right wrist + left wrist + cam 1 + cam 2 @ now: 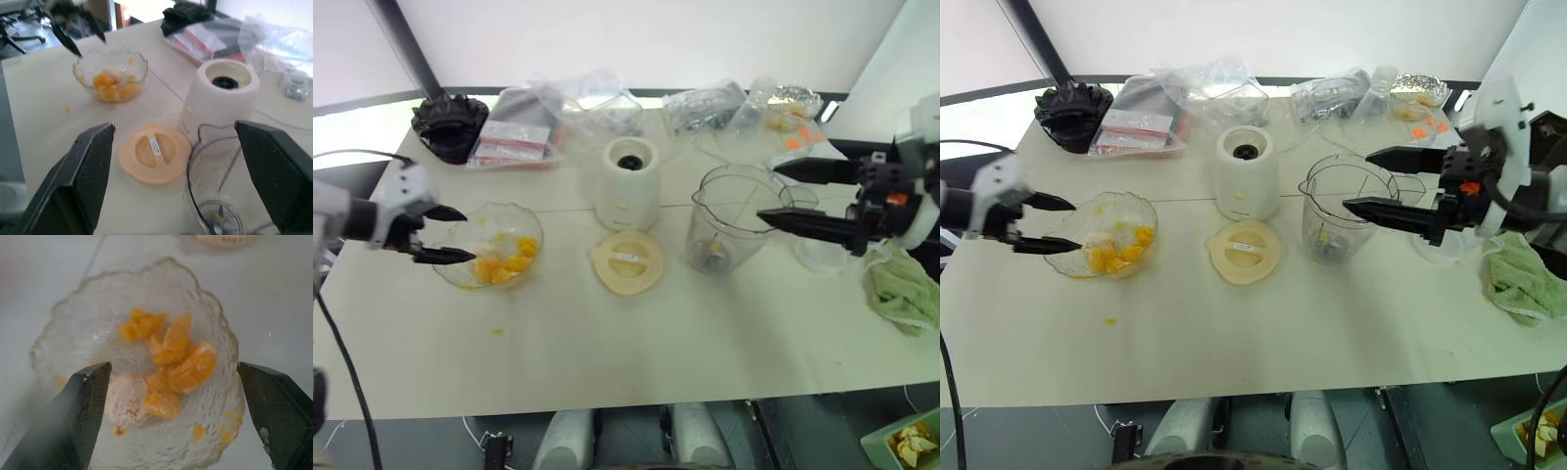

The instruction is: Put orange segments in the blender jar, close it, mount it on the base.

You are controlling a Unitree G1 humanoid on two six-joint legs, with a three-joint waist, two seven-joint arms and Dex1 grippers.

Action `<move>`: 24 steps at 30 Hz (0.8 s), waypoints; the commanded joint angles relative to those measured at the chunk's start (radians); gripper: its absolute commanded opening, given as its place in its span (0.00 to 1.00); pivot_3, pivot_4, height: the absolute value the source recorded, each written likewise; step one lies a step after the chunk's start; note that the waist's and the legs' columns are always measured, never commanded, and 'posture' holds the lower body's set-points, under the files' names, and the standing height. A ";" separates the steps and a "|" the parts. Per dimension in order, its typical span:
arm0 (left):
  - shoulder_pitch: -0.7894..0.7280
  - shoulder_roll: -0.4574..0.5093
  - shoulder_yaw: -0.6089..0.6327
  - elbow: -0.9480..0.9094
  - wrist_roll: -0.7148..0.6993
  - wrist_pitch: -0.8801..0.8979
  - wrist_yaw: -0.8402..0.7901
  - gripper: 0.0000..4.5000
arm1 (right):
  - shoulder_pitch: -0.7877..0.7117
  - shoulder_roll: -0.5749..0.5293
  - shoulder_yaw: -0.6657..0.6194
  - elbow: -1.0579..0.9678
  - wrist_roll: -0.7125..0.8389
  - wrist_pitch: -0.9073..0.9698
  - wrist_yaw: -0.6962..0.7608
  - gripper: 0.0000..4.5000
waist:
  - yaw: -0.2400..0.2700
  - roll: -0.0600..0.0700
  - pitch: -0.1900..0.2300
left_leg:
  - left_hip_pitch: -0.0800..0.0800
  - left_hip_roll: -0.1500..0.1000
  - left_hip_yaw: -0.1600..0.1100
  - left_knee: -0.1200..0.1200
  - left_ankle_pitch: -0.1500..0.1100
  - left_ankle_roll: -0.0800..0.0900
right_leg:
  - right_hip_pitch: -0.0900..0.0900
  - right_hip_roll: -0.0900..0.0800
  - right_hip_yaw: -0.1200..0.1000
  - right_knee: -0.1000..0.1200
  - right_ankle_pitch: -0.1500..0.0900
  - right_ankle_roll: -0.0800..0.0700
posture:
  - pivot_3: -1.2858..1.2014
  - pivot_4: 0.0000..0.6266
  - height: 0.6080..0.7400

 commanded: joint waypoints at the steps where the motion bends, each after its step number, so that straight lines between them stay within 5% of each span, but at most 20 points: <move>1: -0.112 -0.073 -0.033 0.204 0.102 -0.135 0.037 0.95 | 0.040 0.000 -0.119 -0.082 0.083 0.044 -0.068 0.90 | 0.001 -0.001 0.000 | 0.000 0.000 0.000 0.000 0.000 0.000 | 0.000 0.000 0.000 0.000 0.000 0.001 | 0.52 0.24 1.00; 13: -0.243 -0.251 -0.076 0.519 0.292 -0.303 0.224 0.95 | 0.250 0.016 -0.334 -0.253 0.328 0.091 -0.322 0.90 | -0.003 -0.002 0.001 | -0.001 0.002 -0.004 0.010 -0.003 0.005 | 0.000 -0.001 0.001 0.006 0.002 0.004 | 0.52 0.24 1.00; 24: -0.264 -0.376 -0.084 0.607 0.403 -0.247 0.465 0.95 | 0.216 -0.072 -0.248 -0.230 0.381 0.039 -0.392 0.90 | 0.012 -0.003 0.000 | -0.001 0.002 -0.004 0.012 -0.003 0.005 | 0.001 -0.002 0.001 0.007 0.003 0.005 | 0.52 0.24 1.00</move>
